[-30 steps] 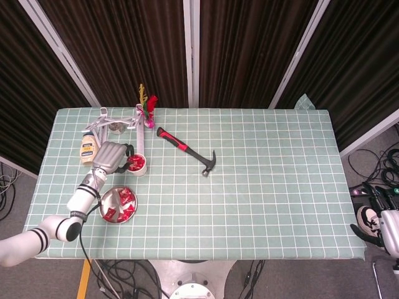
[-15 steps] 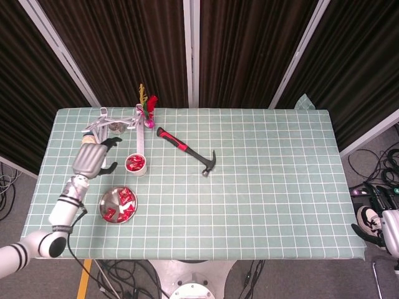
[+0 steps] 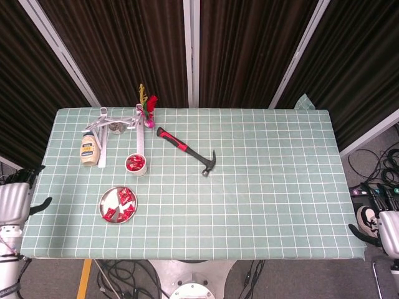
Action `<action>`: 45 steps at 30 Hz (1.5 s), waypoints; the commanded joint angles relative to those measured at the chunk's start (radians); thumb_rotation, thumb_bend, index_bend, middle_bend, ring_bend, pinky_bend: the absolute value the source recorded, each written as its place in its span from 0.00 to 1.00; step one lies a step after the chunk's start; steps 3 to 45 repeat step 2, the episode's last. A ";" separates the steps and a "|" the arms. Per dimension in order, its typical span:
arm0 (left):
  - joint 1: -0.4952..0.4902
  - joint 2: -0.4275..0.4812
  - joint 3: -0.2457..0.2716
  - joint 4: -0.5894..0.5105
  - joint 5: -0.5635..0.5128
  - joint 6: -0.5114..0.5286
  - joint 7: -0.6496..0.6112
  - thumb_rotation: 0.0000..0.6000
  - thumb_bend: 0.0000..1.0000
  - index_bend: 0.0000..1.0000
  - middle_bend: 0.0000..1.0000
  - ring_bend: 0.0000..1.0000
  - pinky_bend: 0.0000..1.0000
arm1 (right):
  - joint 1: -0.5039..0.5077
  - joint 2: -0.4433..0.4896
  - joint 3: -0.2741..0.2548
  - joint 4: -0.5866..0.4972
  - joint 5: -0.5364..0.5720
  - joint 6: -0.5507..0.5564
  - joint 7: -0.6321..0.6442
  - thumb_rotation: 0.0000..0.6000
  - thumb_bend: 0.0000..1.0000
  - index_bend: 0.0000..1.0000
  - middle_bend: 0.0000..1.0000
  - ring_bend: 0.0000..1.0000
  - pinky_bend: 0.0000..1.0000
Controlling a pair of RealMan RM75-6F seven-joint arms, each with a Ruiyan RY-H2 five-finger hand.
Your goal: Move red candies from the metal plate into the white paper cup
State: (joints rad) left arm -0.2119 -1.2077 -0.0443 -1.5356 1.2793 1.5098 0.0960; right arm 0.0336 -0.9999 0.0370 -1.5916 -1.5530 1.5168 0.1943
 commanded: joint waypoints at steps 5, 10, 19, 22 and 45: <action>0.067 0.004 0.039 -0.027 0.043 0.071 0.029 1.00 0.19 0.26 0.37 0.26 0.30 | -0.003 -0.012 -0.003 0.005 -0.014 0.013 -0.004 1.00 0.10 0.08 0.16 0.00 0.14; 0.067 0.004 0.039 -0.027 0.043 0.071 0.029 1.00 0.19 0.26 0.37 0.26 0.30 | -0.003 -0.012 -0.003 0.005 -0.014 0.013 -0.004 1.00 0.10 0.08 0.16 0.00 0.14; 0.067 0.004 0.039 -0.027 0.043 0.071 0.029 1.00 0.19 0.26 0.37 0.26 0.30 | -0.003 -0.012 -0.003 0.005 -0.014 0.013 -0.004 1.00 0.10 0.08 0.16 0.00 0.14; 0.067 0.004 0.039 -0.027 0.043 0.071 0.029 1.00 0.19 0.26 0.37 0.26 0.30 | -0.003 -0.012 -0.003 0.005 -0.014 0.013 -0.004 1.00 0.10 0.08 0.16 0.00 0.14; 0.067 0.004 0.039 -0.027 0.043 0.071 0.029 1.00 0.19 0.26 0.37 0.26 0.30 | -0.003 -0.012 -0.003 0.005 -0.014 0.013 -0.004 1.00 0.10 0.08 0.16 0.00 0.14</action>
